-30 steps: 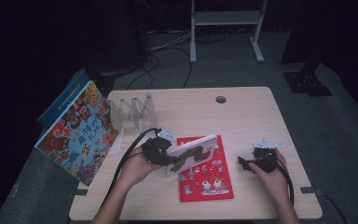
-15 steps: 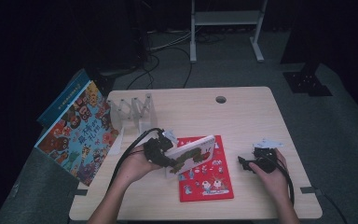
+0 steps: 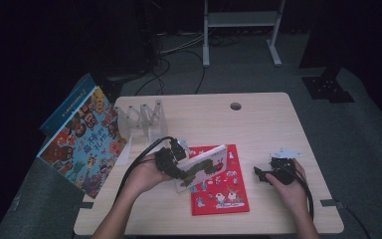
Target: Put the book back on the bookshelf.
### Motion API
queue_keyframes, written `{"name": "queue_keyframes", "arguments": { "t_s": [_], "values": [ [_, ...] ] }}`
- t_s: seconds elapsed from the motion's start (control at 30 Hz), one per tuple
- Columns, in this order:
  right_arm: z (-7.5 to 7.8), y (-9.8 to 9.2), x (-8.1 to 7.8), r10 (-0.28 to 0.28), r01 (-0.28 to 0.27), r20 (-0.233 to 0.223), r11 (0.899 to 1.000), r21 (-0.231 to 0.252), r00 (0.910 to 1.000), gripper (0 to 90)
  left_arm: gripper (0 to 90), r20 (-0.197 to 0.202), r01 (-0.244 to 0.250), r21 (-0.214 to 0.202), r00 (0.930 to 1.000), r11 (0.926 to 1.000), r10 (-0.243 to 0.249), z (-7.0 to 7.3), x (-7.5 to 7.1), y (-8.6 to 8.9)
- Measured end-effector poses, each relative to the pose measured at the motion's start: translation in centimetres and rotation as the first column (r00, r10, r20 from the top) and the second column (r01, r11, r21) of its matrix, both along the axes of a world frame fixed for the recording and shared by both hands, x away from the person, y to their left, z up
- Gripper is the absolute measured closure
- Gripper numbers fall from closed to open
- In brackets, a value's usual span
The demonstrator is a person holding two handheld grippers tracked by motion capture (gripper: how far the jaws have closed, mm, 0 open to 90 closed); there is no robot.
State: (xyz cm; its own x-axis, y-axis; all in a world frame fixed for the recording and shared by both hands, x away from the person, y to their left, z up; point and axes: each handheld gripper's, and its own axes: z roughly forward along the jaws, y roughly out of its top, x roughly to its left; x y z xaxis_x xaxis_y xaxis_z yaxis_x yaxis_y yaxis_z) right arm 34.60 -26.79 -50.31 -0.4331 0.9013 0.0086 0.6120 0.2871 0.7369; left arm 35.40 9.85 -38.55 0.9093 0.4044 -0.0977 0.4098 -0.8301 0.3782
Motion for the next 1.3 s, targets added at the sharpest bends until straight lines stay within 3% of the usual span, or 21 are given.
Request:
{"name": "queue_keyframes", "arguments": {
  "t_s": [0.37, 0.77, 0.97, 1.3],
  "values": [
    [0.0, 0.0, 0.0, -0.001, 0.001, -0.001, 1.0, 0.001, 1.0, 15.2, 75.3, 0.012, -0.041, -0.002, 0.9991, 0.9991, 0.041, 1.8, -0.1, 0.9],
    [0.0, 0.0, 0.0, -0.001, 0.001, -0.001, 1.0, 0.002, 1.0, 15.1, 75.2, 0.026, -0.114, -0.02, 0.993, 0.9932, 0.115, 4.2, -0.4, 5.2],
    [0.0, 0.0, 0.0, -0.001, 0.001, -0.001, 1.0, 0.003, 1.0, 15.1, 75.2, 0.011, -0.168, -0.049, 0.9857, 0.9846, 0.168, 4.7, -0.7, 8.3],
    [0.0, 0.0, 0.0, -0.001, 0.001, -0.002, 1.0, 0.003, 1.0, 15.0, 75.2, 0.012, -0.27, -0.081, 0.9624, 0.9596, 0.271, 5.4, -1.5, 13.7]
  ]
}}
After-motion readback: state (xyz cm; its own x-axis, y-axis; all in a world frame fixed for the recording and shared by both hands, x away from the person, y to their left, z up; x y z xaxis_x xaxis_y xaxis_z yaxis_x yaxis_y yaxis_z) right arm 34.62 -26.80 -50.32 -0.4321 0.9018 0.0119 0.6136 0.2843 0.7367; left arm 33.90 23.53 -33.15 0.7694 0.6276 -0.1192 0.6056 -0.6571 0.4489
